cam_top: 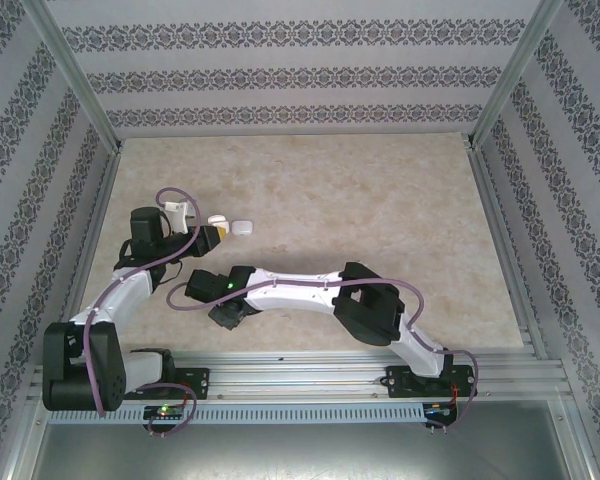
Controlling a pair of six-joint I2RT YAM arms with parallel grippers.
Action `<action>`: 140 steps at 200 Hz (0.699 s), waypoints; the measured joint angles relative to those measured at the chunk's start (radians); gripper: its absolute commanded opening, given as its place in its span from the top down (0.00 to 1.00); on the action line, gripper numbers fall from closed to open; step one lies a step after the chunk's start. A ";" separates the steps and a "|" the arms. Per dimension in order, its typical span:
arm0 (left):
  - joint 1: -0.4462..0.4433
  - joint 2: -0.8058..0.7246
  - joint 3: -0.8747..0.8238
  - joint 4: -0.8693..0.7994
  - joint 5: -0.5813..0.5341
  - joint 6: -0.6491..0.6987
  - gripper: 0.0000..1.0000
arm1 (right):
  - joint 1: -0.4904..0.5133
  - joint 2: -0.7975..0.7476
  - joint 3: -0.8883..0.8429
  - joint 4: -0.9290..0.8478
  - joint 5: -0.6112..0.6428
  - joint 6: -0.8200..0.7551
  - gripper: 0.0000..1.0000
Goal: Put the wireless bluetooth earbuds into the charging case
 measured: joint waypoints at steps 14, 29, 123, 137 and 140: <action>0.000 0.004 0.000 0.000 0.003 -0.003 1.00 | -0.006 0.007 0.012 -0.010 0.000 -0.003 0.63; 0.000 0.006 0.000 0.000 0.009 -0.007 1.00 | -0.014 0.018 0.027 -0.019 0.000 -0.007 0.63; 0.008 0.039 0.001 0.001 0.028 -0.023 1.00 | -0.039 0.116 0.128 -0.079 -0.008 -0.037 0.71; 0.011 0.041 0.002 0.001 0.035 -0.023 1.00 | -0.039 0.122 0.142 -0.084 -0.011 -0.038 0.72; 0.011 0.041 0.003 0.001 0.035 -0.023 1.00 | -0.039 0.123 0.143 -0.083 -0.012 -0.039 0.72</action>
